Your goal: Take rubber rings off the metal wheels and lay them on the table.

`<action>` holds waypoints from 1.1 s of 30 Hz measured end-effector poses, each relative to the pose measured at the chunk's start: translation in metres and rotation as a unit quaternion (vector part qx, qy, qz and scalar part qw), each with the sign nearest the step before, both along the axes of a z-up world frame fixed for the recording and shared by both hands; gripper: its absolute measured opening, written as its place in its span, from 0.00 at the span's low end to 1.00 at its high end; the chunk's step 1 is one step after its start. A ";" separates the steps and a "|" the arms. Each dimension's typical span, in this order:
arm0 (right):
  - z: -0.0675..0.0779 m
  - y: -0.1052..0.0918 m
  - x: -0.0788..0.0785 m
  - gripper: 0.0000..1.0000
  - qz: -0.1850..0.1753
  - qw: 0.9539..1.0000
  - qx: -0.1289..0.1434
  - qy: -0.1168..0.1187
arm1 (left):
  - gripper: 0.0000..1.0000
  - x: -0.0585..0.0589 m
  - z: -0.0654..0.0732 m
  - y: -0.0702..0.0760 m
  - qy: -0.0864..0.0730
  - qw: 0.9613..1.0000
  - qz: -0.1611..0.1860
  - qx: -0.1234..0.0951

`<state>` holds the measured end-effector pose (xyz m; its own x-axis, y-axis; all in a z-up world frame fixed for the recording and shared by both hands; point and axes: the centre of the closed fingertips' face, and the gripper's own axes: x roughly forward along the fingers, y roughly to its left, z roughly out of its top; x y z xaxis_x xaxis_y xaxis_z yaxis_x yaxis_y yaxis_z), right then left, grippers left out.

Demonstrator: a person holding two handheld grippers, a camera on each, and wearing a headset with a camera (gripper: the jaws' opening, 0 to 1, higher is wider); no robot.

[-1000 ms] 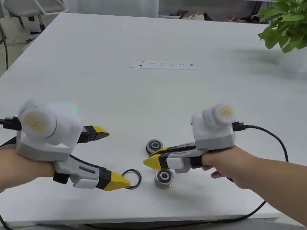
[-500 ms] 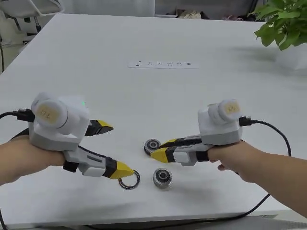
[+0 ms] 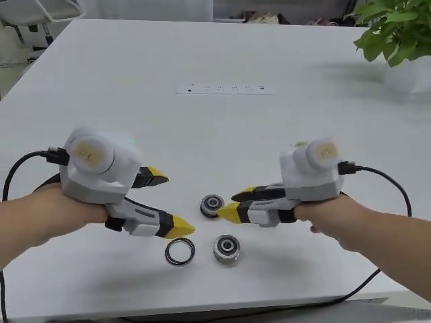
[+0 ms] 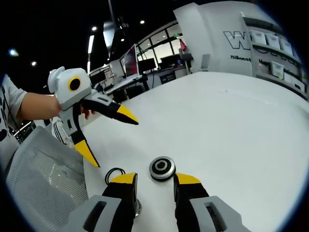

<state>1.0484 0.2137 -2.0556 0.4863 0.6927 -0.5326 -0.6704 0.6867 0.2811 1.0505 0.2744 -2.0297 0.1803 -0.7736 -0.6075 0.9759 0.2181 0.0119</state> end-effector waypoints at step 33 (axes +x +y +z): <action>-0.022 -0.007 -0.003 0.30 0.004 1.000 -0.029 0.006 | 0.32 0.013 -0.025 -0.044 0.050 0.999 0.001 0.004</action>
